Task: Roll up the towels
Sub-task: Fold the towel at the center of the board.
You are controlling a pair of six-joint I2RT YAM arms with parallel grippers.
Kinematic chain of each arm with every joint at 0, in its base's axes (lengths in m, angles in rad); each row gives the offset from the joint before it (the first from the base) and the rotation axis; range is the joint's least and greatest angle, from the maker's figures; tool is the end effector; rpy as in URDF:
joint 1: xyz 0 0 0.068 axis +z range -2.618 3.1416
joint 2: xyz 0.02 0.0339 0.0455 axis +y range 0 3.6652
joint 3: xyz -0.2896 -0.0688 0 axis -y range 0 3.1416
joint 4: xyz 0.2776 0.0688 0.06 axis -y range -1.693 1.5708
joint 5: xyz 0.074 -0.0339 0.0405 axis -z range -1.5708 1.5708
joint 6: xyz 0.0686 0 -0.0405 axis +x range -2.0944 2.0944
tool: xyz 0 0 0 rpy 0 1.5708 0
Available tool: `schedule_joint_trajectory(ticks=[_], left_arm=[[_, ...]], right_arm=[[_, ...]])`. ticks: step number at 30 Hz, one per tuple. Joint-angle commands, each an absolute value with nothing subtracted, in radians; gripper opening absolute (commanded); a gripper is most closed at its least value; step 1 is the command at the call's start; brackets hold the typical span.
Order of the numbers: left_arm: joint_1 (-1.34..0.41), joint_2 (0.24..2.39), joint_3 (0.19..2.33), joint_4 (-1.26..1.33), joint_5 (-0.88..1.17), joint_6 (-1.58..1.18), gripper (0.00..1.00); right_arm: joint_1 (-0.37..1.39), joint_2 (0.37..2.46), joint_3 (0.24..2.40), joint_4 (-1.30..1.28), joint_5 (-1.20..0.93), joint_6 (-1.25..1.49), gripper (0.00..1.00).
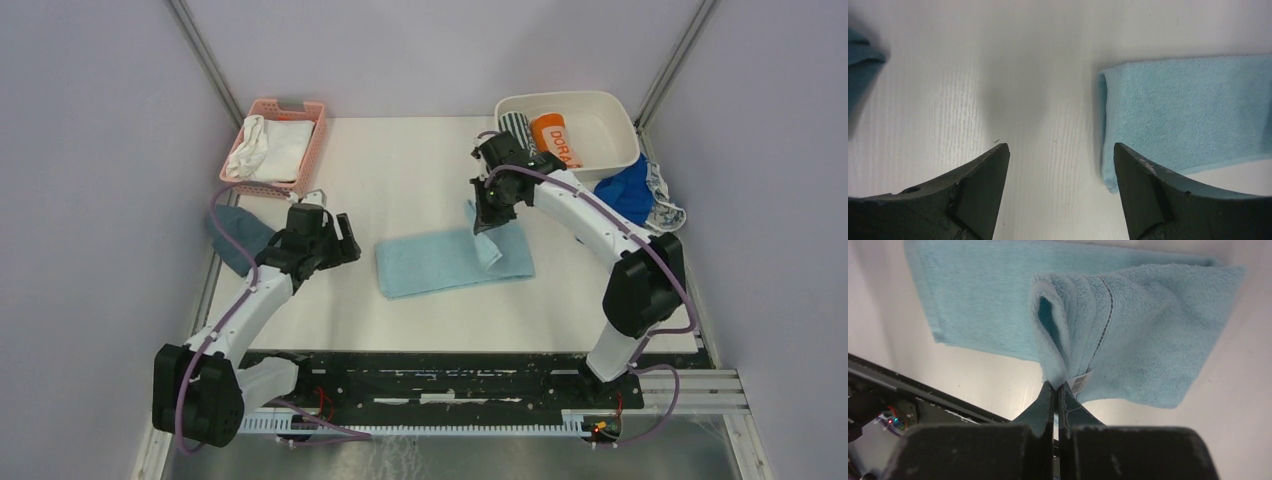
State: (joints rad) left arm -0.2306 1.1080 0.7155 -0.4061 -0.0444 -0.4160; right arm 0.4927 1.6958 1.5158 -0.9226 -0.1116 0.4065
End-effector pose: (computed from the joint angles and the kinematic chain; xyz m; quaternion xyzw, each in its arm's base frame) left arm 0.2632 -0.0587 0.2198 -0.0941 0.9214 -0.1001 0.3635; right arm 0.3524 0.1979 0.2833 -0.0548 0.9698 0.1495 0.1850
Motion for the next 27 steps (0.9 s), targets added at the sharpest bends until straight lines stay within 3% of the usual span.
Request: schedule_joint_trajectory(ticks=[1,9,20,27], left_arm=[[-0.228,1.119,0.669,-0.309,0.025,-0.534,0.83],[-0.229,1.194,0.561,-0.155,0.14,-0.628,0.75],[-0.262,1.298,0.513,-0.035,0.189,-0.663,0.55],[-0.293,1.355,0.506,-0.012,0.19,-0.669,0.34]], right_arm=[[0.571,1.756,1.604,-0.846,-0.219,0.474,0.01],[0.683,1.866,1.692,-0.774,-0.276,0.536,0.01],[0.739,2.001,1.713,-0.68,-0.263,0.604,0.02],[0.748,2.063,1.711,-0.63,-0.288,0.646,0.04]])
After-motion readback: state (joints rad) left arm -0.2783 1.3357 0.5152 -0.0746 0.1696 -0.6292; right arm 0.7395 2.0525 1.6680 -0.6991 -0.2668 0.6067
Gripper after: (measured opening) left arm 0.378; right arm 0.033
